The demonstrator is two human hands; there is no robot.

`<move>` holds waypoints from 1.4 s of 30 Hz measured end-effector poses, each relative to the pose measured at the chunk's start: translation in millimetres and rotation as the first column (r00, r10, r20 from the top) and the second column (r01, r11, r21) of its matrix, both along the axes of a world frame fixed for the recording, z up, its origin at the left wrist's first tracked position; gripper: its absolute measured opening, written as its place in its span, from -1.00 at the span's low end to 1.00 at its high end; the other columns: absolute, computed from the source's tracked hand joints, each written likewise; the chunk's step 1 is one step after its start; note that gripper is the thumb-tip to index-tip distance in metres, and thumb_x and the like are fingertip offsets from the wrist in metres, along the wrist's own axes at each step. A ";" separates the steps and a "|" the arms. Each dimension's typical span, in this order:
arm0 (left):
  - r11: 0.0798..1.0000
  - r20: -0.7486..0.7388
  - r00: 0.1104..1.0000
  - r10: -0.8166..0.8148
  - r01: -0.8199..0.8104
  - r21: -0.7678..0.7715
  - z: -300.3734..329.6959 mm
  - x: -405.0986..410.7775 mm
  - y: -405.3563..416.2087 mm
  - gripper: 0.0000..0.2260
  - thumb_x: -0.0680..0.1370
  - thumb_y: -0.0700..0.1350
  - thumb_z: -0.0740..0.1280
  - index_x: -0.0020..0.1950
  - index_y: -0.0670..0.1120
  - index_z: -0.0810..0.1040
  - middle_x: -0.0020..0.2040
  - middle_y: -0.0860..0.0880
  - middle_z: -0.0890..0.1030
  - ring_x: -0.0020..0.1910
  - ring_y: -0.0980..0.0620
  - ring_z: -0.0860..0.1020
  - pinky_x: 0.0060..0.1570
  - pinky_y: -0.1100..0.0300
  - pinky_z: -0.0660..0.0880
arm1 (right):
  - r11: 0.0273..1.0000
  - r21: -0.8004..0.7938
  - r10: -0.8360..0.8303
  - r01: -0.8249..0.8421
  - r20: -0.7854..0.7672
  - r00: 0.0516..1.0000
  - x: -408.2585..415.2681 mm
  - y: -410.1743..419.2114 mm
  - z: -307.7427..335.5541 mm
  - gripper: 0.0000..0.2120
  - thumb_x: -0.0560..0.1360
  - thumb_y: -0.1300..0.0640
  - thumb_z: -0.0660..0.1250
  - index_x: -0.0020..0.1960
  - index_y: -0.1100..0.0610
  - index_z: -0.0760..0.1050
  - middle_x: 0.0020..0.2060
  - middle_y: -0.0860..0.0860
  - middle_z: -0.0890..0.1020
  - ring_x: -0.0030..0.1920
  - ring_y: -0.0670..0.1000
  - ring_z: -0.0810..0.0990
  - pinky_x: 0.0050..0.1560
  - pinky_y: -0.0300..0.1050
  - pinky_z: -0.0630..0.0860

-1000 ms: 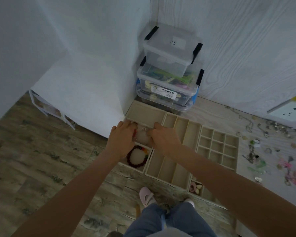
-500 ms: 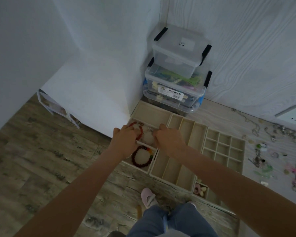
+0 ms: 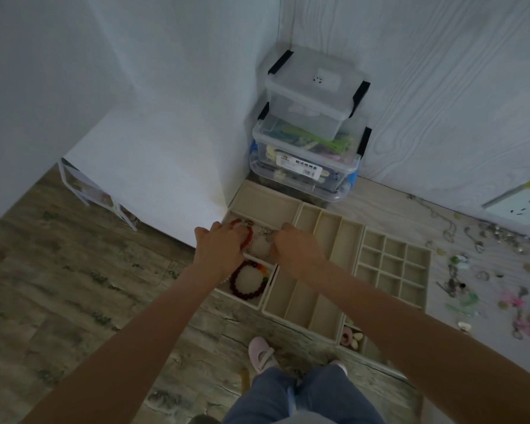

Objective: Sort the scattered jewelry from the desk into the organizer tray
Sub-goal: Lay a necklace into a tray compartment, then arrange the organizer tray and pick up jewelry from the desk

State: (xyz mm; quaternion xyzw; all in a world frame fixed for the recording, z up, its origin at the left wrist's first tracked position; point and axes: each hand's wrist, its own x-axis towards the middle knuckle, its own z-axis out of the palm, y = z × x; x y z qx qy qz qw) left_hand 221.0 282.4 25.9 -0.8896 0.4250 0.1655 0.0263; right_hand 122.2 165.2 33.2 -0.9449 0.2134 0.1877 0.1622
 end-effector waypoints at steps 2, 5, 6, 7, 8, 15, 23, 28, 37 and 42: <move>1.000 -0.003 1.000 0.012 -0.012 -0.002 2.7 -1.5 -1.7 -0.69 0.48 -0.16 0.18 0.20 0.06 0.45 0.00 0.01 0.54 0.02 -0.03 0.43 -0.05 0.08 0.25 | 1.000 0.023 -0.019 0.019 0.021 1.000 -2.6 -3.3 1.1 -0.68 0.57 0.12 0.16 0.30 0.13 0.45 0.09 0.12 0.47 0.03 0.15 0.56 -0.13 -0.11 0.42; 0.998 0.011 0.999 0.046 -0.046 -0.040 6.1 -5.5 -4.9 -0.75 0.50 -0.16 0.19 0.16 -0.01 0.47 0.01 0.00 0.53 0.02 -0.04 0.44 -0.04 0.09 0.26 | 0.996 0.061 -0.071 0.067 0.069 0.995 -8.2 -9.2 1.9 -0.68 0.56 0.11 0.15 0.28 0.14 0.44 0.10 0.13 0.48 0.08 0.16 0.54 -0.03 -0.07 0.47; 0.996 0.022 0.998 0.061 -0.060 -0.068 8.7 -7.1 -7.9 -0.76 0.52 -0.15 0.19 0.17 -0.03 0.47 0.04 -0.01 0.52 0.03 -0.04 0.44 -0.03 0.09 0.27 | 0.993 0.082 -0.089 0.081 0.087 0.992 -10.2 -11.9 2.4 -0.67 0.57 0.11 0.15 0.29 0.14 0.44 0.11 0.13 0.48 0.10 0.16 0.54 0.00 -0.05 0.48; 0.993 0.022 0.997 0.069 -0.066 -0.101 11.6 -10.4 -12.3 -0.76 0.53 -0.15 0.18 0.18 -0.03 0.46 0.06 -0.01 0.51 0.05 -0.04 0.45 -0.02 0.08 0.29 | 0.990 0.106 -0.108 0.097 0.104 0.989 -13.7 -15.4 2.8 -0.67 0.57 0.12 0.15 0.30 0.15 0.43 0.12 0.14 0.48 0.11 0.16 0.53 0.03 -0.03 0.50; 0.989 0.010 0.998 0.065 -0.063 -0.133 14.6 -14.5 -18.4 -0.74 0.54 -0.15 0.18 0.21 -0.03 0.46 0.09 -0.01 0.51 0.08 -0.04 0.45 0.01 0.07 0.31 | 0.984 0.131 -0.133 0.118 0.118 0.984 -19.1 -19.7 4.3 -0.67 0.57 0.14 0.15 0.30 0.16 0.43 0.12 0.15 0.47 0.11 0.16 0.52 0.05 -0.03 0.50; 0.961 -0.052 0.989 -0.140 0.122 -0.249 32.4 -79.8 -86.5 -0.66 0.55 -0.15 0.18 0.33 0.01 0.39 0.26 -0.01 0.45 0.26 -0.04 0.39 0.20 0.04 0.27 | 0.915 0.230 -0.383 0.332 0.229 0.895 -103.1 -68.4 10.8 -0.69 0.50 0.30 0.20 0.23 0.25 0.50 0.12 0.20 0.50 0.13 0.17 0.50 0.10 -0.10 0.38; 0.878 -0.148 0.898 -0.414 0.350 -0.327 34.7 -187.5 -175.6 -0.69 0.55 -0.22 0.17 0.30 -0.11 0.41 0.22 -0.08 0.45 0.16 -0.06 0.48 0.13 0.12 0.39 | 0.793 0.106 -0.604 0.600 0.265 0.752 -230.3 -124.1 3.2 -0.58 0.53 0.23 0.22 0.38 0.14 0.34 0.36 0.07 0.33 0.36 0.07 0.31 0.23 -0.08 0.36; 0.852 -0.292 0.806 -0.514 0.443 -0.279 10.2 -255.0 -222.2 -0.56 0.56 -0.17 0.21 0.44 -0.06 0.27 0.41 -0.06 0.30 0.35 -0.06 0.35 0.26 0.10 0.33 | 0.704 -0.146 -0.687 0.695 0.106 0.719 -312.3 -151.4 -15.6 -0.46 0.58 0.04 0.14 0.51 0.02 0.05 0.52 0.01 0.04 0.52 0.04 -0.02 0.47 0.15 -0.02; 0.690 -0.199 0.661 -0.723 0.699 -0.186 -27.6 -353.8 -268.0 -0.38 0.55 0.04 0.27 0.53 0.08 0.04 0.56 0.03 -0.04 0.53 0.02 -0.02 0.47 -0.04 -0.09 | 0.655 0.063 -0.750 0.753 0.181 0.637 -421.6 -181.8 -45.0 -0.43 0.58 0.10 0.17 0.52 0.08 0.04 0.49 0.12 0.12 0.50 0.11 0.08 0.47 -0.03 0.08; 0.687 -0.216 0.652 -0.727 0.697 -0.208 -31.8 -384.8 -282.4 -0.58 0.54 0.03 0.29 0.40 0.09 0.34 0.50 0.06 0.19 0.48 0.05 0.15 0.45 -0.03 -0.10 | 0.594 0.276 -0.803 0.756 0.256 0.538 -452.4 -192.1 -37.3 -0.52 0.56 0.37 0.12 0.46 0.20 0.19 0.38 0.17 0.28 0.34 0.11 0.35 0.26 -0.28 0.24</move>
